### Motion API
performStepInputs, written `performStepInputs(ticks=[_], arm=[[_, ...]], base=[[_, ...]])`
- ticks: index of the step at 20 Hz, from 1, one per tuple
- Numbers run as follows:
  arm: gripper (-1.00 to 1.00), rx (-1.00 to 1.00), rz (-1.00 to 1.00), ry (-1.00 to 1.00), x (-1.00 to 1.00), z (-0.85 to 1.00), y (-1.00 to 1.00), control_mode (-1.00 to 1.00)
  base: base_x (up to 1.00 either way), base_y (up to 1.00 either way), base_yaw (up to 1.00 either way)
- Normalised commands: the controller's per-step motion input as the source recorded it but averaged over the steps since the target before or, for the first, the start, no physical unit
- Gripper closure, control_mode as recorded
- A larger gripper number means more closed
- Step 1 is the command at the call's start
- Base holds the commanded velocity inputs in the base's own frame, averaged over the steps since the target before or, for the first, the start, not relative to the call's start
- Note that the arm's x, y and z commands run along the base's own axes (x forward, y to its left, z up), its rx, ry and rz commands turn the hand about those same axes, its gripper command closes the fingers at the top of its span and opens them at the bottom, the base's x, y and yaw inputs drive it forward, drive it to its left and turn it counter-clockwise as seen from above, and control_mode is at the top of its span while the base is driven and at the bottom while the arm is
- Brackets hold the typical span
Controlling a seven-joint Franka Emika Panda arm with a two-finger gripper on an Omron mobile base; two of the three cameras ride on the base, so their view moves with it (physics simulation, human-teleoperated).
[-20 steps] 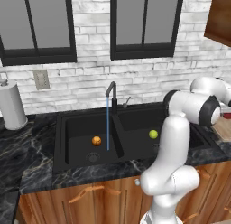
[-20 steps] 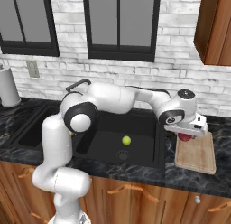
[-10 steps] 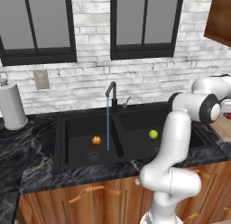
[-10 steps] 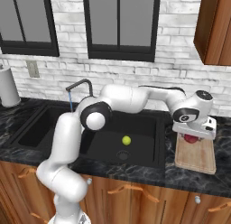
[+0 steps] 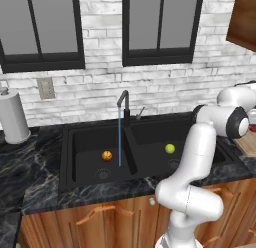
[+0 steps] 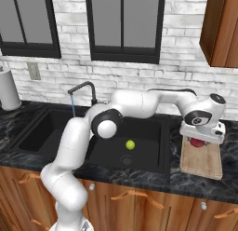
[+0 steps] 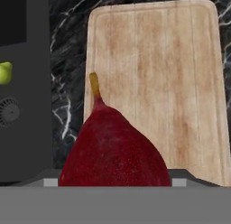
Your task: Pick the pear, pear, orange from the sink and place them on the cutting board to airdry. Then turn off the sink faucet.
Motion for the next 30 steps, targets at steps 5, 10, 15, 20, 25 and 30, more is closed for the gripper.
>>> performStepInputs(ticks=[5, 10, 15, 20, 25, 30], arm=[[1.00, 0.00, 0.04, 0.00, 0.13, -0.39, 0.15, -1.00], [1.00, 0.00, 0.04, 0.00, 0.13, -0.26, 0.01, -1.00], [1.00, 0.00, 0.04, 0.01, 0.17, -0.34, 0.05, -1.00], [1.00, 0.00, 0.03, 0.00, 0.19, -0.14, 0.00, -1.00], [1.00, 0.00, 0.03, 0.00, 0.21, -0.24, 0.00, -1.00], [1.00, 0.00, 0.03, 0.00, 0.13, -0.20, 0.00, -1.00]], base=[[0.00, 0.00, 0.00], [0.00, 0.00, 0.00], [0.00, 0.00, 0.00], [0.00, 0.00, 0.00], [0.00, 0.00, 0.00], [0.00, 0.00, 0.00]])
